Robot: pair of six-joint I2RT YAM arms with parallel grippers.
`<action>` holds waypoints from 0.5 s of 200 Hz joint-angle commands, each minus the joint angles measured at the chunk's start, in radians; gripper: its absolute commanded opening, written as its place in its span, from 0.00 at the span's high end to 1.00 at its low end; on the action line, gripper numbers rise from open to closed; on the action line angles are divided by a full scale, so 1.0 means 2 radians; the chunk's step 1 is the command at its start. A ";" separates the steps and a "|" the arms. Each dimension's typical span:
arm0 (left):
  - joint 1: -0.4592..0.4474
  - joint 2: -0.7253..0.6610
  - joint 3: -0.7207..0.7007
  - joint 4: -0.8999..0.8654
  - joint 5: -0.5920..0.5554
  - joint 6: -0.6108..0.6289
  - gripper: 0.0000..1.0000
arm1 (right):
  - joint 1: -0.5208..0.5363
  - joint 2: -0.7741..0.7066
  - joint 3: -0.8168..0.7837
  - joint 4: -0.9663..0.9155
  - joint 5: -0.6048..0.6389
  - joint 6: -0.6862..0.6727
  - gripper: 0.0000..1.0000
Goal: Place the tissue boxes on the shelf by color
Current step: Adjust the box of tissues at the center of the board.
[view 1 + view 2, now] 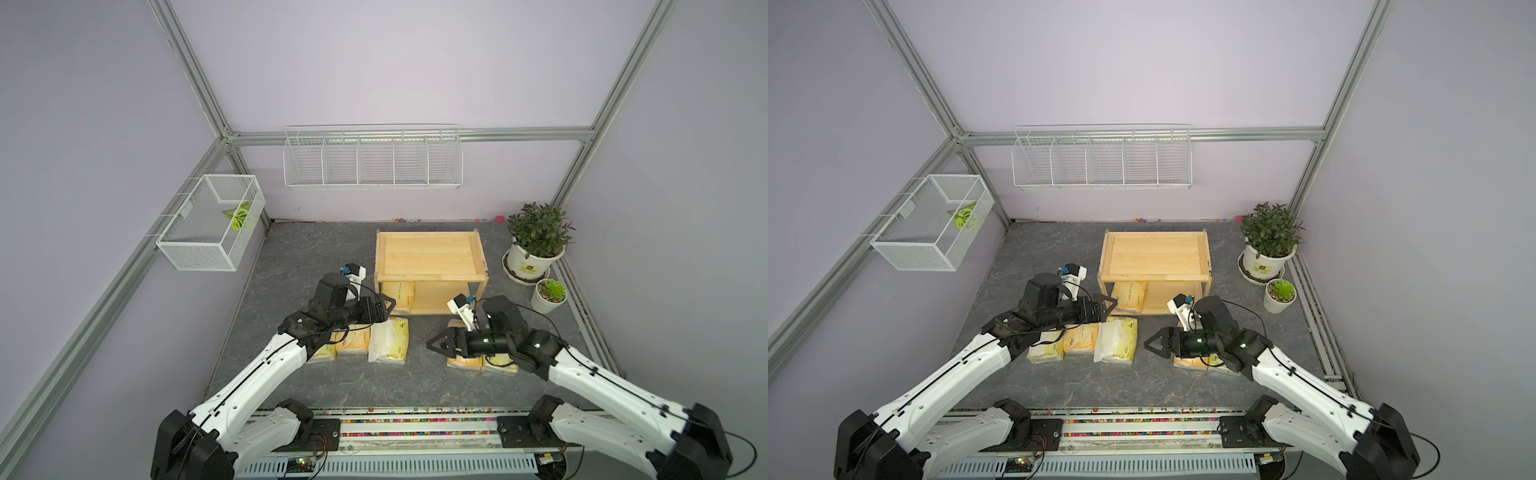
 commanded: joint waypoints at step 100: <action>-0.116 0.081 0.016 0.095 -0.054 -0.027 0.00 | -0.029 -0.094 -0.113 -0.098 0.288 0.028 0.12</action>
